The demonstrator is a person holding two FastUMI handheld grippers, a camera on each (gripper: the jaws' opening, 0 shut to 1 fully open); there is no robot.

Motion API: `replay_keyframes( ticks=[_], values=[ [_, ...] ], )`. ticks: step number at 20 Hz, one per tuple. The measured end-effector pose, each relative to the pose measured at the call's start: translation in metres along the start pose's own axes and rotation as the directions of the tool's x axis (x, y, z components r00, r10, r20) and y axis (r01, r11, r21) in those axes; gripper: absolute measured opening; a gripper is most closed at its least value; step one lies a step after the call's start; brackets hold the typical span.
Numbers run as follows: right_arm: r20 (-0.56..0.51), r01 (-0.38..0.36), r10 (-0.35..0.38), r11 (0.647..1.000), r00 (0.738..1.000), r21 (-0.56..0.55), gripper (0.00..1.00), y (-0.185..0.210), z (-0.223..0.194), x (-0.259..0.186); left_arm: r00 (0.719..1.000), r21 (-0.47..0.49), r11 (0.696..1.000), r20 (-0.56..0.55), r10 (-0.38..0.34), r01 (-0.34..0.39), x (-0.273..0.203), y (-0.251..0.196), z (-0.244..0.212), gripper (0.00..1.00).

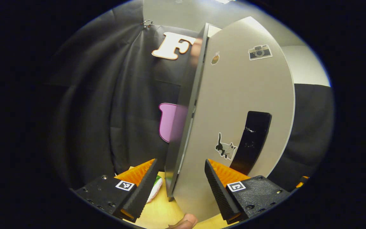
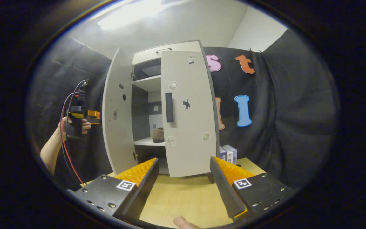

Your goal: Grab one shoe with the right hand and put it into the shoe cabinet, grab the other shoe with the left hand and put it into the shoe cabinet; then close the right door with the right hand and the left door with the left hand.

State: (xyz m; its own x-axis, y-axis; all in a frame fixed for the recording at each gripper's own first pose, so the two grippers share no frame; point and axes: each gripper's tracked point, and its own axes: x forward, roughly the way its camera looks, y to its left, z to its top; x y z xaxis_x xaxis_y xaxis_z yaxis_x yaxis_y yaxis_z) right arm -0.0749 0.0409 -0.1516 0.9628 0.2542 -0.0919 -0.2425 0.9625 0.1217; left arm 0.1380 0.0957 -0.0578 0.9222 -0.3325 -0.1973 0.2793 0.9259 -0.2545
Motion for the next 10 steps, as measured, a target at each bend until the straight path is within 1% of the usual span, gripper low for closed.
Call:
replay_keyframes(
  ticks=[1,3,7,8,9,10],
  values=[
    [-0.004,0.003,-0.003,1.000,1.000,0.007,0.96,0.000,-0.003,-0.001,1.000,0.012,1.000,0.005,0.006,-0.006,0.003,-0.005,0.000,0.91],
    [-0.011,0.018,-0.018,1.000,1.000,0.021,0.96,-0.007,-0.006,0.004,1.000,0.024,1.000,0.010,-0.006,0.005,0.008,-0.018,-0.003,0.90],
    [-0.005,0.050,-0.050,0.998,0.999,0.030,0.96,-0.018,-0.003,0.004,0.999,-0.001,0.999,-0.008,-0.034,0.034,0.018,-0.036,-0.008,0.90],
    [0.000,0.049,-0.049,0.998,0.999,0.034,0.94,-0.019,-0.003,0.001,0.999,-0.007,0.999,-0.013,-0.040,0.039,0.021,-0.041,-0.009,0.90],
    [0.002,0.045,-0.045,0.998,0.999,0.036,0.97,-0.018,-0.002,0.000,0.999,-0.018,0.999,-0.012,-0.045,0.044,0.023,-0.046,-0.010,0.86],
    [0.004,0.042,-0.042,0.999,0.999,0.030,0.94,-0.016,-0.003,-0.002,0.999,-0.032,0.998,-0.012,-0.047,0.046,0.026,-0.050,-0.012,0.90]
  ],
)
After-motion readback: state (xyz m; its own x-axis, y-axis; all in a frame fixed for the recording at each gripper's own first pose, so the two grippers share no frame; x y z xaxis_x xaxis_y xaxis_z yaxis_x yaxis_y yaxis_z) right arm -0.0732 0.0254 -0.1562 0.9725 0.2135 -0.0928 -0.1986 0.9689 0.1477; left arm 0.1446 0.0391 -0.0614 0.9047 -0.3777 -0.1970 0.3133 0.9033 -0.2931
